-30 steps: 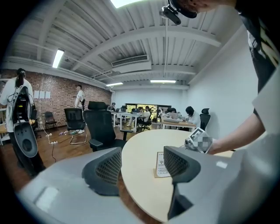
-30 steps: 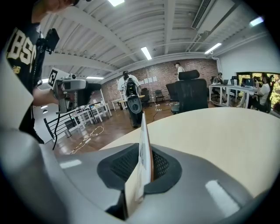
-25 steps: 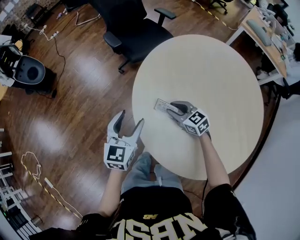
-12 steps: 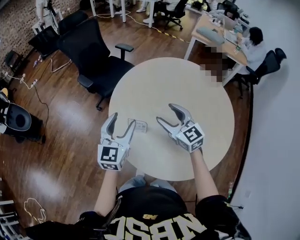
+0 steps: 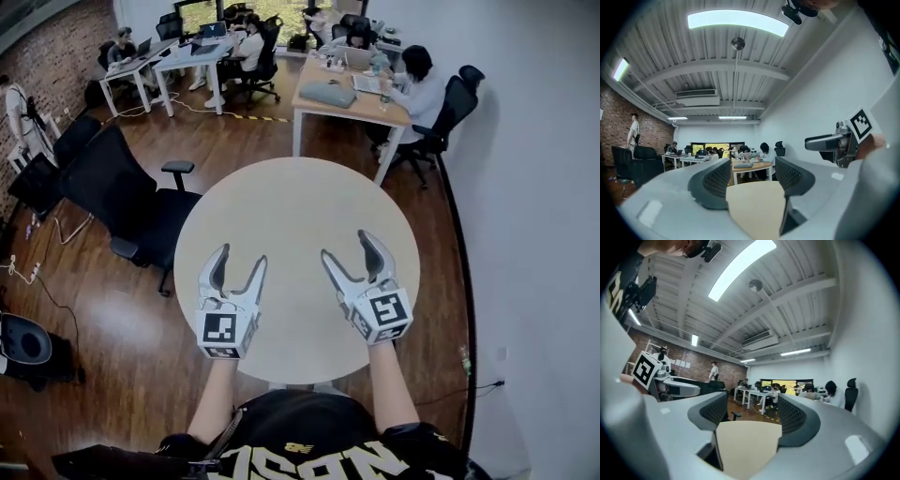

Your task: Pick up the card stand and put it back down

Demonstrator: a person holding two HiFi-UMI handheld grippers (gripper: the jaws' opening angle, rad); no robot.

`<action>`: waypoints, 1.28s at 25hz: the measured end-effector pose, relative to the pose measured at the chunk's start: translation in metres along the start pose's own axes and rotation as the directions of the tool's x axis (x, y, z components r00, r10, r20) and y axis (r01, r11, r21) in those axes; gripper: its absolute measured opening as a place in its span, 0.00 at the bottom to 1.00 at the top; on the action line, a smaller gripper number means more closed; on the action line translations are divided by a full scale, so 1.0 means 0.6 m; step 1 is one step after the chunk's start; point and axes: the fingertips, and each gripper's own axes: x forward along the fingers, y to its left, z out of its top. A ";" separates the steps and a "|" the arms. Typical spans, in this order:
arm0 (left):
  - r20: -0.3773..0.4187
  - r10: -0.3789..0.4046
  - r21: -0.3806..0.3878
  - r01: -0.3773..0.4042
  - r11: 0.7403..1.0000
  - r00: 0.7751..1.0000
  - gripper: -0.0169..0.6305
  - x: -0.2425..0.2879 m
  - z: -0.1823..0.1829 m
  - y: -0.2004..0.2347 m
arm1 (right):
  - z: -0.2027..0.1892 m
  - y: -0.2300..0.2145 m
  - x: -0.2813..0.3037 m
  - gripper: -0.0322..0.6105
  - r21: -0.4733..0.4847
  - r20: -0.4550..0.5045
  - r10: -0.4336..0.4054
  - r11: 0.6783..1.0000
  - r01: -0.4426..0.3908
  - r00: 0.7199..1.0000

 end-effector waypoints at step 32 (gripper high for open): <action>-0.021 -0.251 -0.023 0.251 0.968 0.968 0.49 -0.116 -0.050 -0.185 | -0.006 0.035 -0.311 0.57 0.049 -0.052 -0.356 0.932 0.358 0.933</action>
